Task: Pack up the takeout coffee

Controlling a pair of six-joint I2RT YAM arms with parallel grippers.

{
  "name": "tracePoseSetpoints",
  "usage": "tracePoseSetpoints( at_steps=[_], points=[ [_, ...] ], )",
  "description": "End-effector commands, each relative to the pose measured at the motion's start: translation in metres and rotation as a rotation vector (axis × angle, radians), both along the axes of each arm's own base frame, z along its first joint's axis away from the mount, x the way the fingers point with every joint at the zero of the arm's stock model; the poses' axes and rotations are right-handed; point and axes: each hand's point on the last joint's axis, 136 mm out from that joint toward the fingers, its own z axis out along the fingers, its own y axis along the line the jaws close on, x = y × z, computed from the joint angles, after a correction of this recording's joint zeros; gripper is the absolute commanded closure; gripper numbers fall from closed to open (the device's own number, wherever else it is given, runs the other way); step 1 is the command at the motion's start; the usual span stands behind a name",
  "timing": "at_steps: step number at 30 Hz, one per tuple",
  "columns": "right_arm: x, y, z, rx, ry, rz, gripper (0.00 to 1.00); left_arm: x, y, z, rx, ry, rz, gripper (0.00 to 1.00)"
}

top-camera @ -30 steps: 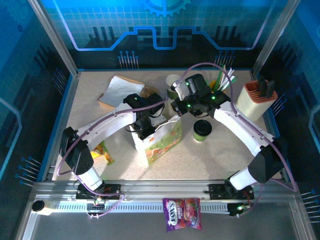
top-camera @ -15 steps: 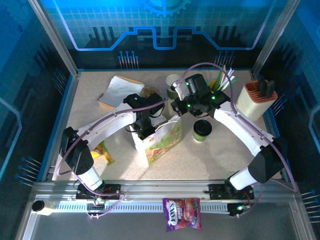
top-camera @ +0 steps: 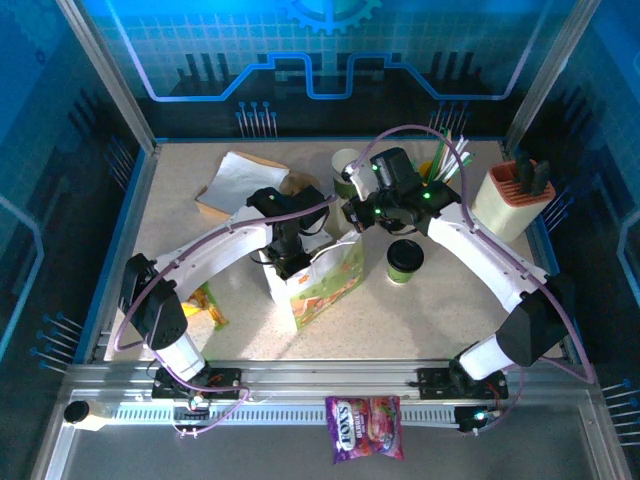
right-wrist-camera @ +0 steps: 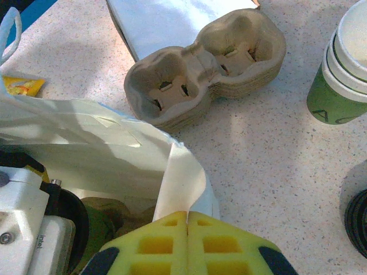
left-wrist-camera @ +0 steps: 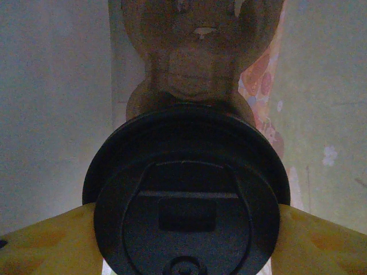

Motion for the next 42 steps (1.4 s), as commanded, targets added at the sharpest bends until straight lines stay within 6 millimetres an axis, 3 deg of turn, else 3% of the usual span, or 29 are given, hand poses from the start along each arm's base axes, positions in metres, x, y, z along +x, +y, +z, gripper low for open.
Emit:
tracePoseSetpoints(
  at_steps=[1,17,42],
  points=[
    [-0.002,0.0,-0.016,-0.026,0.042,0.005,0.94,-0.004,-0.001,-0.01,-0.008,0.047,-0.007,0.44],
    [-0.001,0.003,-0.017,-0.022,0.047,0.012,0.94,-0.001,-0.005,-0.014,-0.031,0.066,-0.003,0.45],
    [0.0,0.003,-0.019,-0.022,0.048,0.016,0.94,0.006,0.005,-0.034,0.031,0.097,0.025,0.45]
  ],
)
